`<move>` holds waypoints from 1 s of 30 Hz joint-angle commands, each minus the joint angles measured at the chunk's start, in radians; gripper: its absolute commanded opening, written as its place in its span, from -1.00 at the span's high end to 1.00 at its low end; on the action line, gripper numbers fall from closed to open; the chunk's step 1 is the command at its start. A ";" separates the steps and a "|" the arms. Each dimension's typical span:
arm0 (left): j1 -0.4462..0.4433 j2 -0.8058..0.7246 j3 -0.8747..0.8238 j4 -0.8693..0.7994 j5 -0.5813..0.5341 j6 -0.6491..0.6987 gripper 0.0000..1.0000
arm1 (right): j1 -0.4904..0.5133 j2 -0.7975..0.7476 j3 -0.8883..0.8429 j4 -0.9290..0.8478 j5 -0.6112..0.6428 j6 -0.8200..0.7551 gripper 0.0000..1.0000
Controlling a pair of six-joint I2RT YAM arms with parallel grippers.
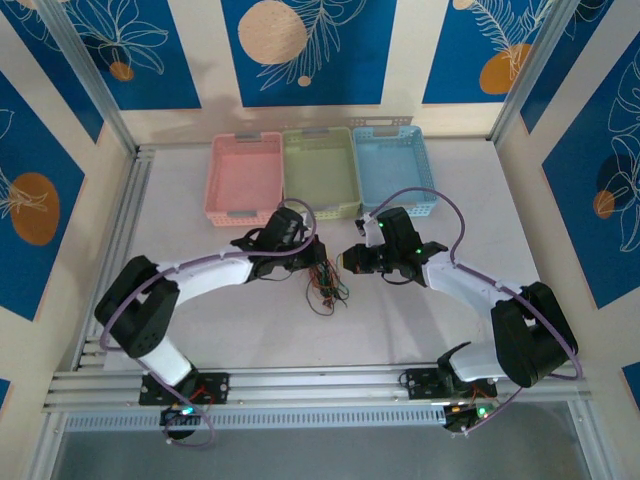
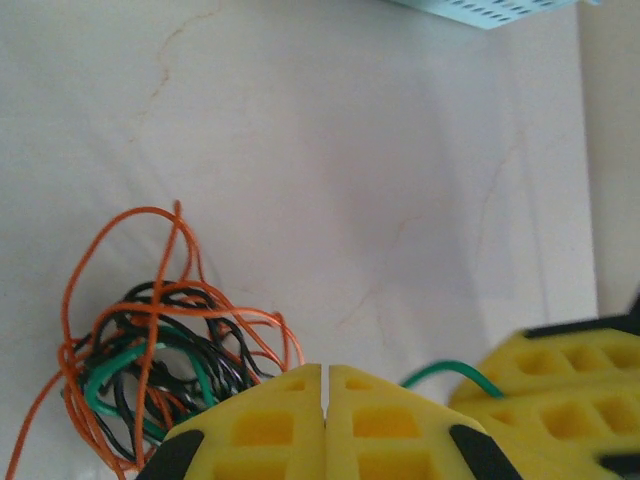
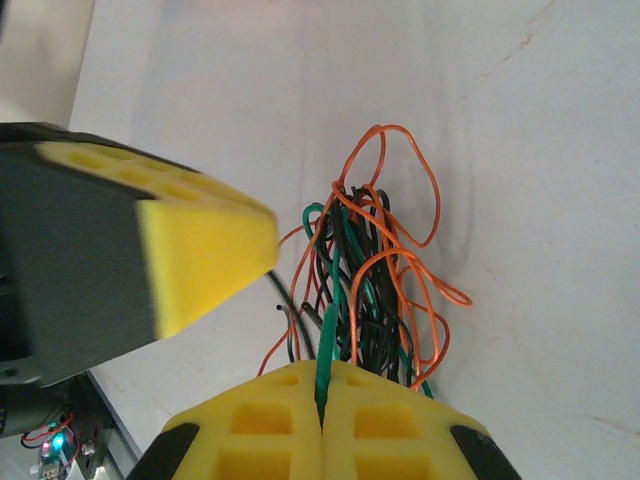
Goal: Untangle the cables
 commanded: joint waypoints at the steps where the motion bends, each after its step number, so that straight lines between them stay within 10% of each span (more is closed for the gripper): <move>1: -0.002 -0.112 -0.040 0.003 0.057 0.022 1.00 | -0.015 -0.045 -0.024 0.006 0.010 0.032 1.00; 14: 0.002 -0.689 -0.013 -0.554 -0.079 0.160 1.00 | -0.141 -0.106 -0.119 0.067 0.021 0.156 1.00; 30: 0.013 -0.860 0.302 -1.127 -0.671 0.239 1.00 | -0.316 -0.221 -0.270 0.166 -0.001 0.306 1.00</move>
